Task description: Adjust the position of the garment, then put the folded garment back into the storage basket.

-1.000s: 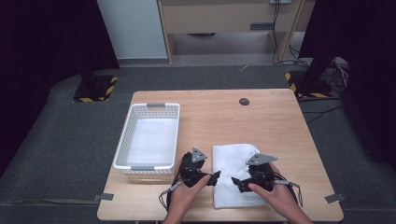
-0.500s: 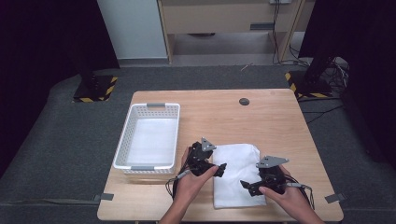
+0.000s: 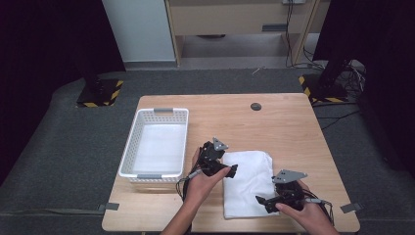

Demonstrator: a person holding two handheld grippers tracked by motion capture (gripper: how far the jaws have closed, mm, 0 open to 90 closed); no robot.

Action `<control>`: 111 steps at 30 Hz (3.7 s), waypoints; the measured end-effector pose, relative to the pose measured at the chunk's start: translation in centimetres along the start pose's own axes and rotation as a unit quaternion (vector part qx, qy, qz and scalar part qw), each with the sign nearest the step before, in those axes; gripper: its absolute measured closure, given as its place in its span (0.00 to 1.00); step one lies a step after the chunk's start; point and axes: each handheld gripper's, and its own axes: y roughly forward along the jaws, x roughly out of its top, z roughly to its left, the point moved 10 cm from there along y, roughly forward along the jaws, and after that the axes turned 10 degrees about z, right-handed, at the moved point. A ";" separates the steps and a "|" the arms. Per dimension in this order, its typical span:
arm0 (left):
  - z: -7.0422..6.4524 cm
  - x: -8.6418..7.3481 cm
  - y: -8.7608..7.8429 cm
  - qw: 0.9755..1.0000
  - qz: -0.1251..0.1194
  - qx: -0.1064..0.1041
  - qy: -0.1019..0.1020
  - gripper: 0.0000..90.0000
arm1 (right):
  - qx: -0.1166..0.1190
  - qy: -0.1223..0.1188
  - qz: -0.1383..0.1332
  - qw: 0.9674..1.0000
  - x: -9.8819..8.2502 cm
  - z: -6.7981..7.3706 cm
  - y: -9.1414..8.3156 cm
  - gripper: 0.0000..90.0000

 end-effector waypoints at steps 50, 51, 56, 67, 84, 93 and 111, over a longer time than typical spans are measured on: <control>2.7 -0.4 7.7 0.997 0.075 0.005 0.012 0.13 | 0.016 -0.007 0.005 1.000 -5.8 1.2 -1.5 0.22; 2.7 -0.4 7.8 0.997 0.074 0.005 0.013 0.13 | 0.016 -0.007 0.005 1.000 -5.9 1.1 -1.5 0.22; 2.3 -0.4 7.6 0.997 0.065 -0.005 0.029 0.19 | 0.017 -0.010 0.007 1.000 -6.2 1.1 -1.7 0.23; 0.8 -0.4 7.0 0.996 0.055 -0.040 0.050 0.64 | 0.017 -0.011 0.011 1.000 -7.0 1.2 -1.9 0.24; 0.4 -0.5 6.9 0.997 0.051 -0.042 0.043 0.75 | 0.000 -0.054 0.022 0.998 -6.5 1.9 -0.5 0.38; 0.4 -0.6 6.9 0.997 0.047 -0.037 0.038 0.74 | 0.013 -0.067 0.013 0.998 -5.4 1.7 -0.1 0.76; 2.0 -0.5 6.8 0.998 0.052 -0.023 0.030 0.55 | 0.016 -0.070 0.007 0.997 -5.3 1.9 -0.1 0.89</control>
